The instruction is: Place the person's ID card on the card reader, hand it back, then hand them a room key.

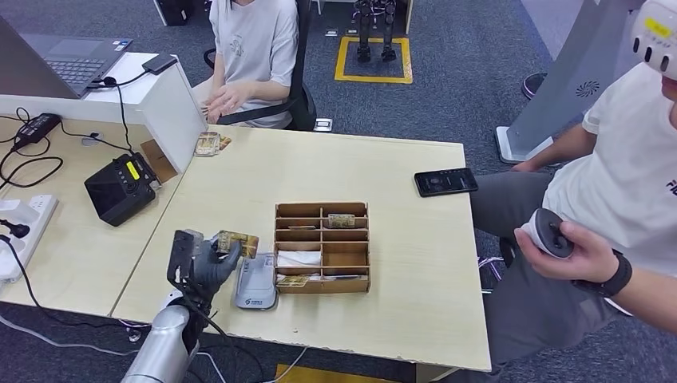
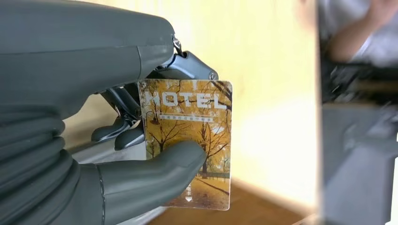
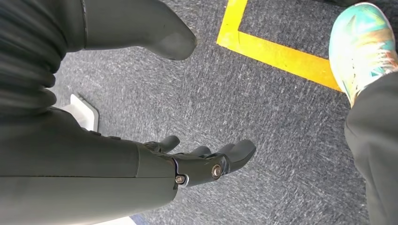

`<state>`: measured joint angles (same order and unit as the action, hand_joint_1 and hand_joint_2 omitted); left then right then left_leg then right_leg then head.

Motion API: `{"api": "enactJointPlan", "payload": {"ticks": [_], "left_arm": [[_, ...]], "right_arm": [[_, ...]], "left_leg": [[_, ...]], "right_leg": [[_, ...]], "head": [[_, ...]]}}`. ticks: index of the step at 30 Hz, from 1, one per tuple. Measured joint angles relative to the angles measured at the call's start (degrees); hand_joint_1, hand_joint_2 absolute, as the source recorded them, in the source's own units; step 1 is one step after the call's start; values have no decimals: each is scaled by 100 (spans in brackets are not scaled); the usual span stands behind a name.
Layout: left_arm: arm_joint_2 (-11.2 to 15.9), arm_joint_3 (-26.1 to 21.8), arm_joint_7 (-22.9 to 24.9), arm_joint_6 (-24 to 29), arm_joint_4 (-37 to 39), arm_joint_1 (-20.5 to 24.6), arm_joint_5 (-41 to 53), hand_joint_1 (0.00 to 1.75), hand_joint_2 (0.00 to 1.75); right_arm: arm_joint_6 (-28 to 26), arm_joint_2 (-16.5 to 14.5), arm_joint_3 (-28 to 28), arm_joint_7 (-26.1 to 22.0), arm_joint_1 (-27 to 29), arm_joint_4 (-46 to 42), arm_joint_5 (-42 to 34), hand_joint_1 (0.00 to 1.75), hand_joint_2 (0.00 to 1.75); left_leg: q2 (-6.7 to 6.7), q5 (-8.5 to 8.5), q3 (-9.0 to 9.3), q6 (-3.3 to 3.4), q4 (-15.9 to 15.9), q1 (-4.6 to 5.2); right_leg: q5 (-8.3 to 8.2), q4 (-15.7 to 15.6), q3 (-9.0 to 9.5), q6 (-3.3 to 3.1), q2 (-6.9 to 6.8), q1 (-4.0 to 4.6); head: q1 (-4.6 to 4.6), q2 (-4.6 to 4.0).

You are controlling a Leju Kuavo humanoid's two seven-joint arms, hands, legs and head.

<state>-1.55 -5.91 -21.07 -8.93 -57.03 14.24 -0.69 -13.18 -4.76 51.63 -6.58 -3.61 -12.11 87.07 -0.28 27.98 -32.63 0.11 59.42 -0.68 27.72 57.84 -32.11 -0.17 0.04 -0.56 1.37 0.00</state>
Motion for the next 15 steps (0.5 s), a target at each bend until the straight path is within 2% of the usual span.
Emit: {"api": "enactJointPlan", "payload": {"ticks": [3, 6, 10, 15], "left_arm": [[118, -246, 115, 43, -328, 138, -812, 175, 175], [261, -431, 157, 225, -539, 369, -1194, 175, 175], [412, -627, 125, 472, -667, 684, -1273, 175, 175], [480, -717, -28, 786, -707, 862, -1101, 175, 175]], "right_arm": [[11, 0, -5, 13, 0, 0, 33, 0, 175], [21, 0, -16, 16, -6, 0, 104, 0, 175], [33, 0, -30, 21, -12, 0, 128, 0, 175], [40, 0, -54, 21, -23, 0, 194, 0, 175]], "left_leg": [[1, -3, -8, -2, 0, 0], [1, -4, -12, -3, 0, -3], [1, -4, -13, -4, -1, -4], [2, -4, -16, -4, 0, -3]], "right_leg": [[-5, 0, -11, -2, 2, 0], [-5, 1, -15, -3, 2, 2], [-5, 3, -16, -3, 2, 3], [-5, 3, -18, -3, 2, 2]], "head": [[2, -1], [2, 0], [2, 0], [1, 0]]}}
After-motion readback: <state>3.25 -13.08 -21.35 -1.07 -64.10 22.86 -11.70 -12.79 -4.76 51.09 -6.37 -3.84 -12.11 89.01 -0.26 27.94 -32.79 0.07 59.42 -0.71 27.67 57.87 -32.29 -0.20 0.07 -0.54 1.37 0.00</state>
